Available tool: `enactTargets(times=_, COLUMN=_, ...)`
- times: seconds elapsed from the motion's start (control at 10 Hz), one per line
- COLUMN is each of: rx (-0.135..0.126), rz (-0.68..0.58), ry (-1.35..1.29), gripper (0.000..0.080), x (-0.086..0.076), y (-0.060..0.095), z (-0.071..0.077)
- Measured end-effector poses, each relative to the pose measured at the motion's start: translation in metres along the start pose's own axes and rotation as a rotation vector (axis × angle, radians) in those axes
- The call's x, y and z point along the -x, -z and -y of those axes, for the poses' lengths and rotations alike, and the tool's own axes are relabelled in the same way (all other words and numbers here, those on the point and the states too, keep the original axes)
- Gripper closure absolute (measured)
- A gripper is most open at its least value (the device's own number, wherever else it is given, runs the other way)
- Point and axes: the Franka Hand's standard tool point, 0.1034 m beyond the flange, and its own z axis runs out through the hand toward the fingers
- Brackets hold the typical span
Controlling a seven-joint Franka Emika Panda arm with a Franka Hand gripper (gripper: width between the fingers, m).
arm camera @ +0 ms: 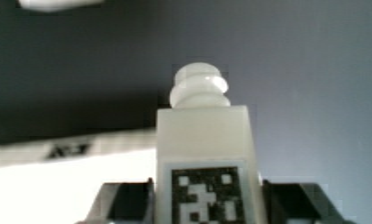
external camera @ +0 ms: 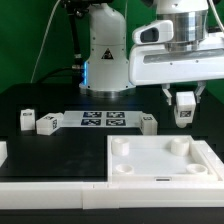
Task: Assemble one leg
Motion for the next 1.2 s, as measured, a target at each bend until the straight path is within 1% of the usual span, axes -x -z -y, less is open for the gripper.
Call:
enactTargets(times=0.1, rx=-0.009, rz=-0.06, ry=0.009, gripper=0.0511, x=0.002, y=-0.001, z=0.002)
enactTargets(times=0.2, rx=-0.029, rz=-0.171, ry=0.02, gripper=0.0511, x=-0.003, y=0.004, z=0.007)
enactTargets(times=0.3, rx=-0.044, rz=-0.263, ry=0.032, gripper=0.0511, x=-0.01, y=0.013, z=0.009)
enactTargets(times=0.4, rx=-0.05, rz=-0.321, ry=0.053, gripper=0.0511, x=-0.02, y=0.019, z=0.009)
enactTargets(times=0.5, rx=-0.036, rz=-0.27, ry=0.066, gripper=0.0511, x=-0.027, y=0.02, z=0.004)
enactTargets(times=0.6, rx=-0.037, rz=-0.286, ry=0.072, gripper=0.0511, x=-0.04, y=0.027, z=0.003)
enactTargets(times=0.7, rx=-0.037, rz=-0.283, ry=0.074, gripper=0.0511, x=-0.038, y=0.025, z=0.003)
enactTargets(times=1.0, rx=-0.034, rz=-0.279, ry=0.088, gripper=0.0511, x=-0.038, y=0.023, z=0.002)
enactTargets(times=1.1, rx=-0.023, rz=-0.258, ry=0.134, gripper=0.0511, x=-0.052, y=0.018, z=0.0)
enactTargets(times=1.2, rx=-0.023, rz=-0.246, ry=0.152, gripper=0.0509, x=-0.077, y=0.021, z=0.001)
